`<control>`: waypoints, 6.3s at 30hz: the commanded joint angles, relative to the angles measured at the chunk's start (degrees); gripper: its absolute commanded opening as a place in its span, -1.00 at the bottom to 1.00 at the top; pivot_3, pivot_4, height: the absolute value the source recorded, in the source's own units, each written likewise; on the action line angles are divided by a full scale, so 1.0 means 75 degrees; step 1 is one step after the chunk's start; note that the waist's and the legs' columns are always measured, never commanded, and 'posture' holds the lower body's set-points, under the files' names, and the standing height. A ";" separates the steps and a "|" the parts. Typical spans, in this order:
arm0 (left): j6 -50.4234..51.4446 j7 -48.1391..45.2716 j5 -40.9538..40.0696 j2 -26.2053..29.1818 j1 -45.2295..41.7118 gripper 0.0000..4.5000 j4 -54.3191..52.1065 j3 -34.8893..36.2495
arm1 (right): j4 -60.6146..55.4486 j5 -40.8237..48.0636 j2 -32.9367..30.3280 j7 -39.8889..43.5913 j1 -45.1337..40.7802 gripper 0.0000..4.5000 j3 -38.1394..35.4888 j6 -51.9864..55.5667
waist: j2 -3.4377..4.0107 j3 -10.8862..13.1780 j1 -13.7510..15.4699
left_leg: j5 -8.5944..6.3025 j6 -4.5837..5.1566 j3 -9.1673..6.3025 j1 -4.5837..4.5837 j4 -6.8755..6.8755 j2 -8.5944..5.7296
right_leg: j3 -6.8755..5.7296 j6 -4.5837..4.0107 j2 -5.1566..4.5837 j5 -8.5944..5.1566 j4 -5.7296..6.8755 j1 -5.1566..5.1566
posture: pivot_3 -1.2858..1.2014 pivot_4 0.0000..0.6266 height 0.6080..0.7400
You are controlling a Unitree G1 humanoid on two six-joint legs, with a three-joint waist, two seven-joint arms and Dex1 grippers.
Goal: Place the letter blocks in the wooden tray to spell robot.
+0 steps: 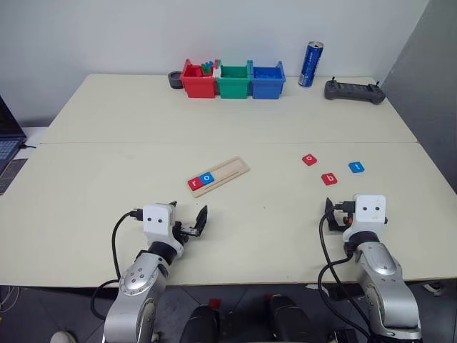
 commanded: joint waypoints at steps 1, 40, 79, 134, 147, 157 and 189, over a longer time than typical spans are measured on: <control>-0.0381 -0.0081 0.0114 -0.0020 -0.0021 1.00 0.0242 -0.0110 | -0.0325 -0.0054 0.0004 -0.0052 -0.0057 0.99 -0.0101 -0.0194 | 0.0000 0.0000 0.0001 | 0.0000 0.0000 0.0000 0.0001 0.0000 0.0000 | 0.0000 0.0000 0.0000 0.0000 0.0000 0.0000 | 0.03 -0.52 1.00; -0.0967 -0.1878 -0.0563 0.1531 -0.1462 1.00 0.1415 0.0526 | -0.0371 0.1439 -0.1416 0.2544 -0.0951 0.99 0.0017 -0.0102 | 0.0000 0.0000 -0.0006 | 0.0001 0.0000 -0.0001 0.0011 -0.0016 0.0001 | -0.0007 -0.0005 0.0002 -0.0002 0.0003 0.0002 | 0.03 -0.52 1.00; -0.4647 -0.6616 0.0710 0.2616 -0.6516 1.00 1.0046 -0.0408 | -0.0458 0.4317 -0.3325 0.5642 -0.2245 0.99 0.0432 0.1217 | -0.0005 0.0006 0.0010 | 0.0000 0.0002 -0.0051 -0.0008 -0.0026 -0.0004 | -0.0057 -0.0051 -0.0004 0.0021 0.0014 -0.0005 | 0.03 -0.52 1.00; -0.5351 -0.8835 0.1019 0.1150 -0.6357 0.51 0.9123 -0.1836 | 0.0003 0.3651 -0.5044 0.7330 -0.0615 1.00 -0.0384 -0.1091 | -0.0003 0.0005 0.0102 | 0.0003 0.0002 -0.0175 0.0002 -0.0001 -0.0012 | -0.0174 -0.0083 -0.0010 0.0002 0.0033 0.0058 | 0.03 -0.52 1.00; -0.5784 -0.8987 0.1130 0.1030 -0.6610 0.51 0.9762 -0.1873 | 0.0065 0.3704 -0.4947 0.7157 -0.0688 1.00 -0.0315 -0.1004 | -0.0002 0.0004 0.0106 | 0.0003 0.0002 -0.0179 0.0004 0.0001 -0.0012 | -0.0177 -0.0083 -0.0009 0.0002 0.0036 0.0060 | 0.03 -0.52 1.00; -0.5693 -0.8992 0.1105 0.1058 -0.6591 0.51 0.9694 -0.1854 | 0.0137 0.3654 -0.4900 0.7136 -0.0706 1.00 -0.0293 -0.1042 | -0.0002 0.0004 0.0107 | 0.0003 0.0002 -0.0180 0.0004 0.0003 -0.0012 | -0.0177 -0.0083 -0.0009 0.0002 0.0038 0.0061 | 0.03 -0.52 1.00; -0.4974 -0.9068 0.0892 0.1445 -0.6298 0.97 0.8828 -0.1796 | 0.0364 0.3608 -0.4916 0.7167 -0.0742 1.00 -0.0393 -0.1083 | -0.0001 0.0004 0.0098 | 0.0003 0.0003 -0.0183 0.0003 0.0013 -0.0011 | -0.0180 -0.0083 -0.0008 0.0002 0.0045 0.0062 | 0.03 -0.52 1.00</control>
